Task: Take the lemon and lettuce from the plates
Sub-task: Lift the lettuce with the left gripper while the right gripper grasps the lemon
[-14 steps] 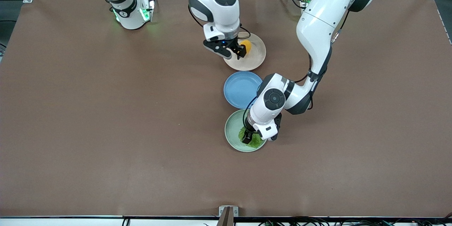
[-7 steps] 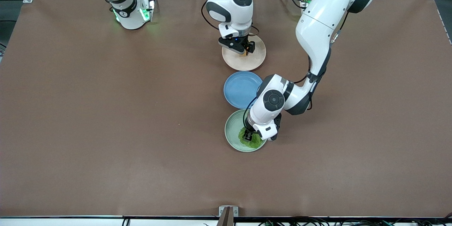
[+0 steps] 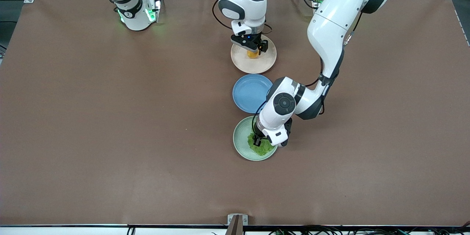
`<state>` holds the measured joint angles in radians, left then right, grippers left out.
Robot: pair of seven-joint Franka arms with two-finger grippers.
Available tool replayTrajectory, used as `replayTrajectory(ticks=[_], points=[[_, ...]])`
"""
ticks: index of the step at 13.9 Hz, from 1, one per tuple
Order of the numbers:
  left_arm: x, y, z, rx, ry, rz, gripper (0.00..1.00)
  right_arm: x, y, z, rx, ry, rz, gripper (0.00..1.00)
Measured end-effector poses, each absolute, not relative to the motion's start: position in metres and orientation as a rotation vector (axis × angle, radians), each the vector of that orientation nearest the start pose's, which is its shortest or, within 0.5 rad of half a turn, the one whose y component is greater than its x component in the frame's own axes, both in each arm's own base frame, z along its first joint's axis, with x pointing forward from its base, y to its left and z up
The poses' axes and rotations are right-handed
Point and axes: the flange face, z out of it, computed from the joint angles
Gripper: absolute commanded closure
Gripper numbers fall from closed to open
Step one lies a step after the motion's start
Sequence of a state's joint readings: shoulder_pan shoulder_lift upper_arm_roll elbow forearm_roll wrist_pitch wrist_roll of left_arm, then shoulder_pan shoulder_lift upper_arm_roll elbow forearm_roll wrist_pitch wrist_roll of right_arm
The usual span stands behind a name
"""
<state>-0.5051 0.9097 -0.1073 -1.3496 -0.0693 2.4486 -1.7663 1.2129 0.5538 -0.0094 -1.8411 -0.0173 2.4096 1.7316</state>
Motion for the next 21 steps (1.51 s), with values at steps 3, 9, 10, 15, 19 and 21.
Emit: replayTrajectory(ticks=[3,9,10,15,19,21], points=[[0.628,-0.423,0.209,-2.732,-1.958,0.089,1.00,0.227,0.608,0.221,-3.023,0.806,-0.031,0.18],[0.635,-0.372,0.319,-2.798,-1.587,0.152,1.00,0.232,0.612,0.226,-3.014,0.803,-0.054,0.97],[0.636,-0.351,0.340,-2.836,-1.483,0.162,0.99,0.237,0.612,0.228,-3.017,0.812,-0.059,0.98],[0.613,-0.238,0.369,-3.034,-0.865,0.221,0.99,0.315,0.573,0.309,-3.075,0.715,-0.072,1.00],[0.590,-0.176,0.341,-3.118,-0.452,0.268,0.99,0.401,0.469,0.351,-3.122,0.527,-0.058,1.00],[0.580,-0.155,0.325,-3.144,-0.248,0.233,0.99,0.445,0.399,0.344,-3.153,0.410,-0.037,1.00]])
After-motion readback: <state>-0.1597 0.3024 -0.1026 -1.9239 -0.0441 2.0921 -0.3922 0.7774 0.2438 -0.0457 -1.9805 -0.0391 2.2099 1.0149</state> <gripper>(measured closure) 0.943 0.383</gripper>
